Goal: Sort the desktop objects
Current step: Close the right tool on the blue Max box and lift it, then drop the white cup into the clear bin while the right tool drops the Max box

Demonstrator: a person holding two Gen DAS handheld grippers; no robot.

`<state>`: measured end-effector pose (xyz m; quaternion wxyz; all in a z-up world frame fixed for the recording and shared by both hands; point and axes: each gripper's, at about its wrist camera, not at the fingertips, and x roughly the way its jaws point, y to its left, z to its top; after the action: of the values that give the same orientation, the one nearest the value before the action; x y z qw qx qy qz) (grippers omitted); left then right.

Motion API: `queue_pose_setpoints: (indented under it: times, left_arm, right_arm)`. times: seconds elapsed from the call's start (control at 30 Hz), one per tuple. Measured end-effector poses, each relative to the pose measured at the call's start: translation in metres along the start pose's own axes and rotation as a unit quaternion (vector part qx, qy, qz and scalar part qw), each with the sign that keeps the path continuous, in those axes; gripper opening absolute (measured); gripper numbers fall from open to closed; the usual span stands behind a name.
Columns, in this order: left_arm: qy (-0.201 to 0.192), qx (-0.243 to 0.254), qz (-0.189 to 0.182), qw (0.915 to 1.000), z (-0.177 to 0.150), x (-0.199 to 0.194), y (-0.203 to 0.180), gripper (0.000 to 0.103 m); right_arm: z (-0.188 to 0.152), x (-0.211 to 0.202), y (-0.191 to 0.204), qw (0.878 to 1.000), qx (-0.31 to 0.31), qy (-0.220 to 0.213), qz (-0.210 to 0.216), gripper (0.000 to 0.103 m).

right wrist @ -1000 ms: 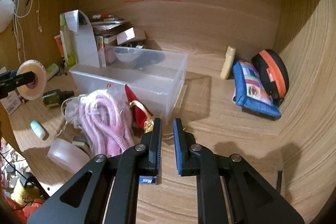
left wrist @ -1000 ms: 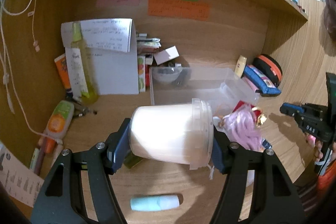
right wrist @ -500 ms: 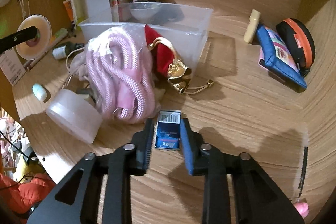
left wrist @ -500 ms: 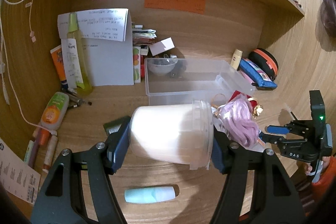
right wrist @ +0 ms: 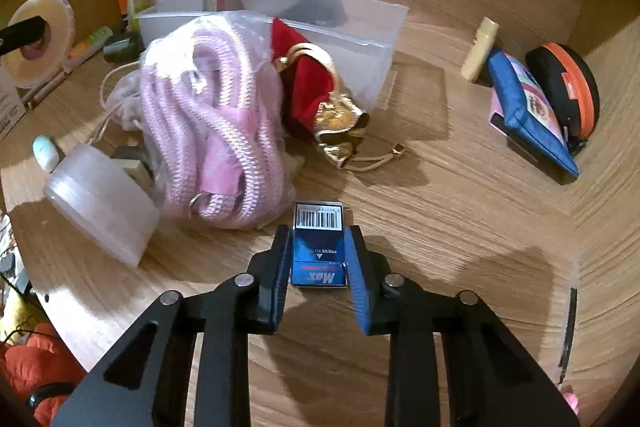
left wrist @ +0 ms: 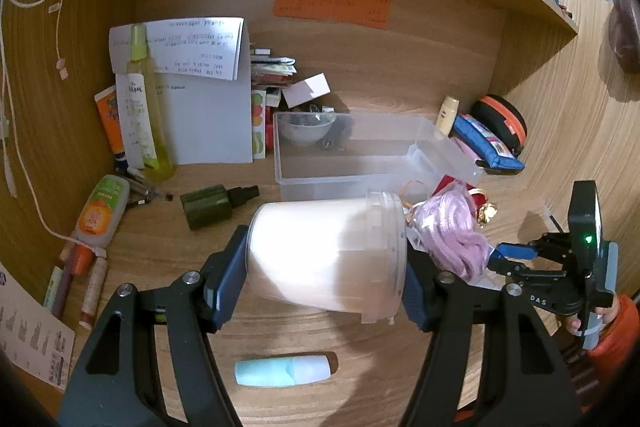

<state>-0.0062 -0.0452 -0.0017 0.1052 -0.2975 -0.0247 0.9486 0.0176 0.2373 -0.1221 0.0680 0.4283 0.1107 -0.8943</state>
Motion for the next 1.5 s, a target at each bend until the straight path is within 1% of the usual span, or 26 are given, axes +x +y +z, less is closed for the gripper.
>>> queue_pose_setpoints:
  times: [0.1,0.27,0.4,0.53,0.7,0.77,0.87,1.07,1.27,1.33,1.5]
  left_arm:
    - [-0.004,0.003,-0.001,1.0,0.006,-0.002,0.0,0.066]
    - [-0.004,0.01,-0.013,0.9999,0.021,-0.006,-0.002,0.066]
    - [-0.006,0.023,-0.019,0.9995,0.038,-0.016,-0.004,0.066]
    - [-0.002,0.021,-0.039,0.999,0.058,-0.027,-0.002,0.066]
    - [0.006,0.015,-0.054,0.9984,0.084,-0.026,-0.001,0.066]
    - [0.003,0.021,-0.046,0.9987,0.092,-0.019,-0.003,0.066]
    - [0.008,0.037,-0.025,0.999,0.101,0.001,-0.009,0.066]
    - [0.046,0.04,-0.005,0.9981,0.105,0.061,-0.011,0.066]
    - [0.089,0.042,0.013,0.995,0.106,0.118,-0.009,0.066]
    - [0.101,0.045,0.017,0.9937,0.106,0.131,-0.011,0.066]
    - [0.133,0.052,0.012,0.9898,0.104,0.162,-0.017,0.066]
  right_arm:
    - [0.001,-0.006,-0.004,1.0,0.007,-0.002,-0.001,0.024]
    - [0.015,-0.033,-0.019,0.999,0.026,-0.028,0.002,0.024]
    - [0.034,-0.063,-0.029,0.998,0.031,-0.062,0.008,0.024]
    - [0.058,-0.086,-0.032,0.996,0.024,-0.089,0.015,0.024]
    - [0.087,-0.097,-0.029,0.994,0.013,-0.105,0.034,0.024]
    - [0.096,-0.098,-0.027,0.994,0.008,-0.109,0.031,0.024]
    - [0.114,-0.092,-0.02,0.993,0.0,-0.111,0.034,0.024]
    - [0.138,-0.064,-0.008,0.994,-0.016,-0.097,0.043,0.024]
    - [0.163,-0.018,-0.004,0.996,-0.022,-0.068,0.054,0.024]
    - [0.171,0.0,-0.004,0.997,-0.023,-0.055,0.058,0.024]
    - [0.182,0.038,-0.002,0.997,-0.033,-0.021,0.066,0.024]
